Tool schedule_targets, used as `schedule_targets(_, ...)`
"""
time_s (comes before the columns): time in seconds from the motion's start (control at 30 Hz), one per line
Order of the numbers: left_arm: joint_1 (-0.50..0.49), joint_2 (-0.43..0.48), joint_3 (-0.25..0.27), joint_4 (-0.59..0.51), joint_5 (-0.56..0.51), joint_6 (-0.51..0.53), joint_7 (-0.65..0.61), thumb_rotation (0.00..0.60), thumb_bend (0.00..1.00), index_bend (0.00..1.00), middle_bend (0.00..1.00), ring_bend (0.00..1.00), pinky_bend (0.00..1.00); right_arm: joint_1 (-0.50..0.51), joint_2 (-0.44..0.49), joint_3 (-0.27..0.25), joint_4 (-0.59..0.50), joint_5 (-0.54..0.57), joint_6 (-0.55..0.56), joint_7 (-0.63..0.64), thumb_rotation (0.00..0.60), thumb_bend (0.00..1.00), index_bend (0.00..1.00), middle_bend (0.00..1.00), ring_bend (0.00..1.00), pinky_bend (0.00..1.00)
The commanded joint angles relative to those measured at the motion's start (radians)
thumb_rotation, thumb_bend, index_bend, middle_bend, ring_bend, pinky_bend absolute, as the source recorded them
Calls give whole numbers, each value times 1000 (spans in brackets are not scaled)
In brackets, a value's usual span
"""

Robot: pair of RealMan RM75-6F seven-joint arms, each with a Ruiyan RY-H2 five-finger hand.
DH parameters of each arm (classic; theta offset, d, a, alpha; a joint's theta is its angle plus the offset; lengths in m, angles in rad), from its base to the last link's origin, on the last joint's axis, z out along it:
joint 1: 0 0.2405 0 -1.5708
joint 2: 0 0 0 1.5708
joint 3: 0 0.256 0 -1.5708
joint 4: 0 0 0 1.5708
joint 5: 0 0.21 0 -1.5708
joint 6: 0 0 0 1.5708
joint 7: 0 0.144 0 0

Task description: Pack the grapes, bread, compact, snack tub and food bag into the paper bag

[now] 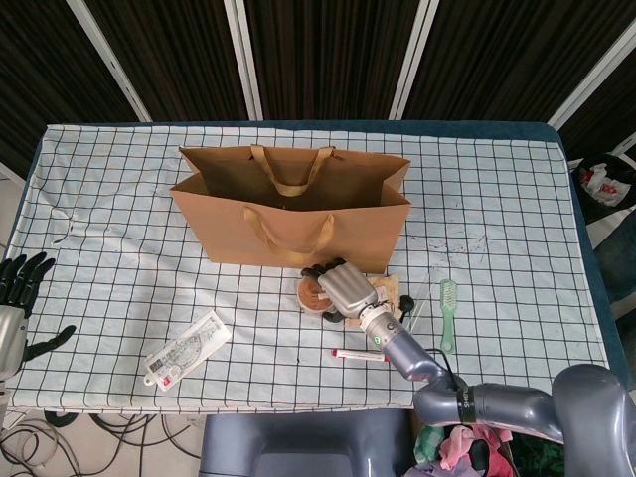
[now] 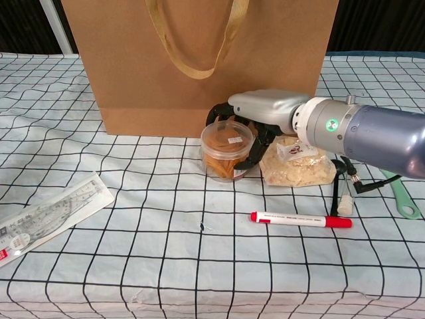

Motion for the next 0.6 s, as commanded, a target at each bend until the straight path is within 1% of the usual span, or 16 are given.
schedule_targets(0.03, 1, -1, -3, -1, -3, 0, 1, 600, 20, 87, 58, 0, 50, -14, 20, 13, -39, -20, 24, 37, 600, 287, 408, 348, 323, 250)
schedule_targets(0.13, 1, -2, -6, -1, -6, 0, 1, 600, 20, 87, 57, 0, 50, -44, 63, 32, -113, -50, 69, 89, 600, 288, 408, 348, 323, 251)
schedule_targets(0.23, 3, -1, -7, -2, -6, 2, 1, 600, 20, 87, 57, 0, 50, -86, 127, 32, -201, -93, 120, 135, 600, 287, 408, 348, 323, 251)
schedule_targets(0.3, 3, -1, -8, -2, -6, 3, 2, 600, 20, 87, 57, 0, 50, -108, 154, 31, -236, -112, 147, 155, 600, 287, 408, 348, 323, 251)
schedule_targets(0.4, 4, -2, -8, -4, -6, 2, 5, 600, 20, 87, 57, 0, 50, -188, 241, 21, -346, -179, 245, 229, 600, 287, 410, 348, 323, 250)
schedule_targets(0.47, 4, -3, -7, -5, -5, 1, 7, 600, 20, 87, 57, 0, 50, -241, 296, 13, -401, -219, 309, 280, 600, 287, 411, 348, 323, 250)
schedule_targets(0.6, 4, -7, -3, -9, 1, -3, 20, 600, 21, 87, 55, 0, 50, -344, 421, -4, -473, -314, 432, 383, 600, 287, 411, 347, 325, 250)
